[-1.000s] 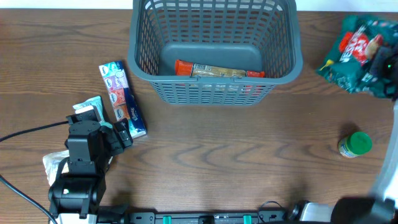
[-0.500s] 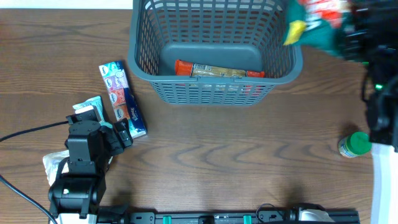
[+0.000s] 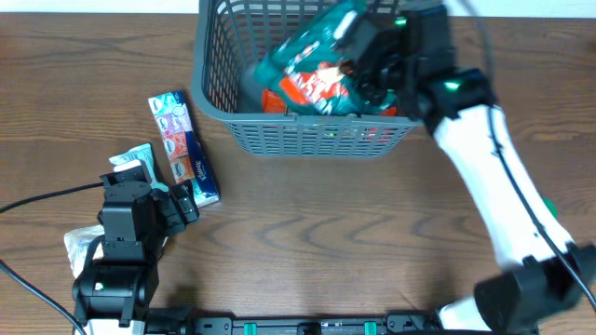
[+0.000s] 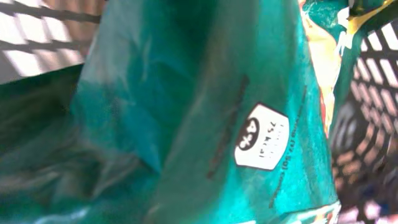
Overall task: Pack container
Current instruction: 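Carry the Nescafe bag over the basket and release it inside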
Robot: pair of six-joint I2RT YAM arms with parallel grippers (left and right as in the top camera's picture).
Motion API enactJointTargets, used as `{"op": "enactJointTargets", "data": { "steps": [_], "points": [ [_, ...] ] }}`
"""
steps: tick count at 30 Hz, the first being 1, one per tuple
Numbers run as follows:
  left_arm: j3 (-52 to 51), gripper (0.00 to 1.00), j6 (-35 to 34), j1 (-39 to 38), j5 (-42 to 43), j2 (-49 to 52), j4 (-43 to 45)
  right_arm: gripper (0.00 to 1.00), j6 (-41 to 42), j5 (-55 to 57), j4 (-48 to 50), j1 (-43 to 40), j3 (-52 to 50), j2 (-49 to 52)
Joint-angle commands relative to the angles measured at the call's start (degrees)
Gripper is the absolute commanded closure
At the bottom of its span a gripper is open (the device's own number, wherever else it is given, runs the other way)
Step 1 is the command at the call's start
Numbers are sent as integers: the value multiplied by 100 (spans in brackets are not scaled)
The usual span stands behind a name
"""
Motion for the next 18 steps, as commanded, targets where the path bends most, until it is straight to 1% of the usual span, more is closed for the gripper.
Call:
{"op": "enactJointTargets", "data": {
  "steps": [1,5,8,13,14,15,16,17,18],
  "points": [
    [122,1,9,-17,-68,-4,-13,99,-232,-153,-243,177,321,319],
    [122,1,9,-17,-68,-4,-13,99,-470,-153,-715,256,321,968],
    [122,1,9,-17,-68,-4,-11,99,-463,-153,-833,267,321,1333],
    [122,1,9,-17,-70,-4,-9,98,-461,-151,-820,267,321,1482],
    [122,1,9,-17,-70,-4,-9,84,-459,-151,-813,267,323,1473],
    [122,1,9,-17,-70,-4,-9,64,-455,-151,-811,267,328,1447],
    [122,2,9,-17,-70,-4,-9,42,-417,-153,-804,267,339,1425],
    [122,1,9,-17,-70,-4,-9,1,-354,-151,-804,267,363,1381],
    [122,1,9,-17,-70,-4,-9,1,-315,-153,-798,267,396,1342]
  ]
}}
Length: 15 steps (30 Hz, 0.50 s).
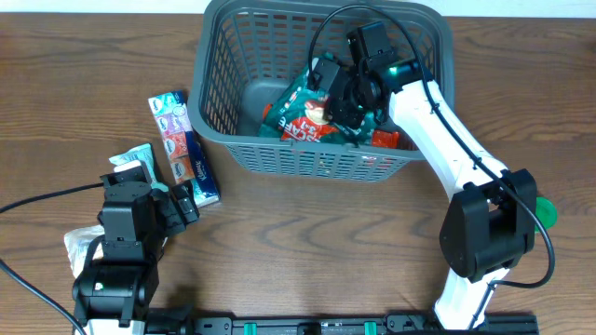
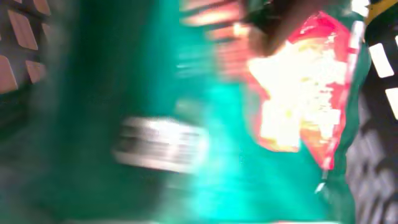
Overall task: Pack container
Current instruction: 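Carry the Nescafe bag over the basket and release it inside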
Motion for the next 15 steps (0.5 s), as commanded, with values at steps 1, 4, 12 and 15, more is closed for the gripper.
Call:
{"op": "enactJointTargets", "data": {
  "steps": [1,4,12,15],
  "points": [
    [122,1,9,-17,-70,-4,-7,1,94,-197,7,94,240,-236],
    [122,1,9,-17,-70,-4,-7,1,365,-170,76,22,636,-428],
    [122,1,9,-17,-68,-4,-7,1,3049,-79,-1137,-833,3147,-529],
    [122,1,9,-17,-70,-4,-9,1,4002,518,-2330,-1309,3958,-531]
  ]
}}
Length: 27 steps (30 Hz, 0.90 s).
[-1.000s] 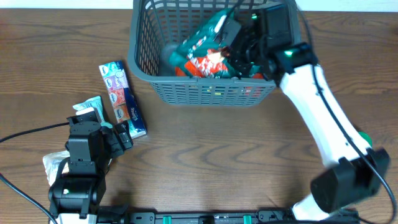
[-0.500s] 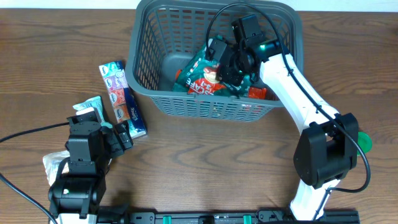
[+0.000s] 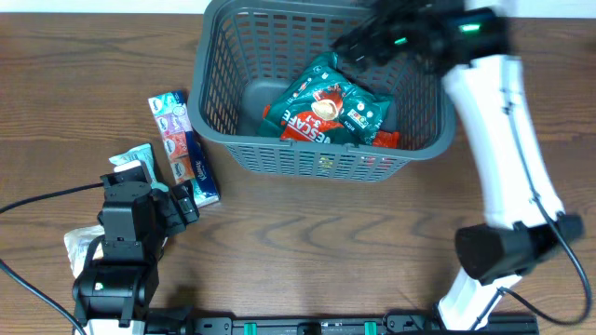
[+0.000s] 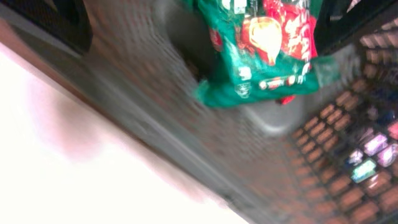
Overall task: Pack container
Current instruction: 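Carry the Nescafe bag over the basket and release it inside, then move the right gripper to the green-capped jar and grasp it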
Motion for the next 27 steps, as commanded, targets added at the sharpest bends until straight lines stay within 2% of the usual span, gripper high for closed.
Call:
{"op": "enactJointTargets", "data": {
  "steps": [1,5,10,15,21,27],
  "points": [
    [122,1,9,-17,-68,-4,-9,1,1722,684,-933,-549,782,-179],
    [122,1,9,-17,-70,-4,-9,1,2730,1099,-2140,-1279,1274,-199],
    [122,1,9,-17,-70,-4,-9,1,3193,1209,-3270,-2107,1290,-212],
    [122,1,7,-17,-70,-9,0,1,3303,1161,-3344,-2758,831,-516],
    [122,1,-15,63,-70,-11,-13,1,3482,1182,-3342,-3569,-1034,-1639],
    [122,1,-15,501,-70,-42,-11,1,3427,1182,-3335,-4544,-2942,-2793]
  ]
}}
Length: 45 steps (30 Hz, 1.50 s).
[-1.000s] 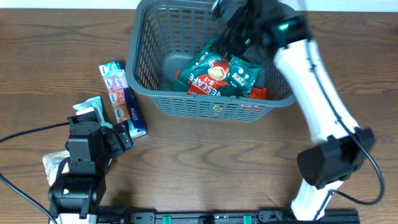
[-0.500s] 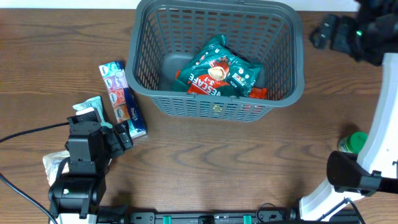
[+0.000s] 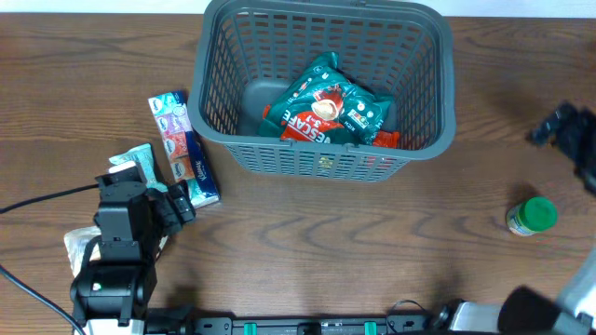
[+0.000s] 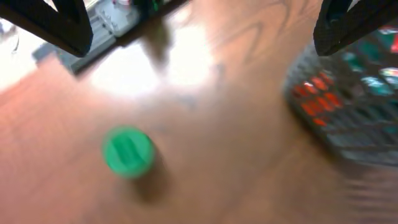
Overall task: Pack container
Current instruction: 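Move the right gripper to the green-capped jar and grasp it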
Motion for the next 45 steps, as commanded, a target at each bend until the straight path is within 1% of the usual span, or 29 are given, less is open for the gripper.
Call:
{"op": "enactJointTargets", "data": {
  "steps": [1,5,9,14,19,30,45],
  "points": [
    [122,1,-13,304,-70,-50,-11,1,11,35,0,-457,-778,-562],
    [122,2,-13,608,-68,-52,-11,1,-101,42,313,-964,-1635,-894],
    [122,1,-9,761,-68,-52,-11,1,-138,31,822,-1353,-2428,-887],
    [122,1,-9,772,-68,-52,-9,1,-131,-20,1541,-1589,-3311,-730],
    [122,1,-9,772,-68,-52,-9,1,-129,-15,2194,-1617,-3891,-457],
    [122,1,-9,769,-68,-50,-11,1,-114,-15,3274,-1615,-4037,184],
    [122,1,-11,769,-68,-50,-7,1,-114,33,4096,-1615,-4063,831]
  ]
}}
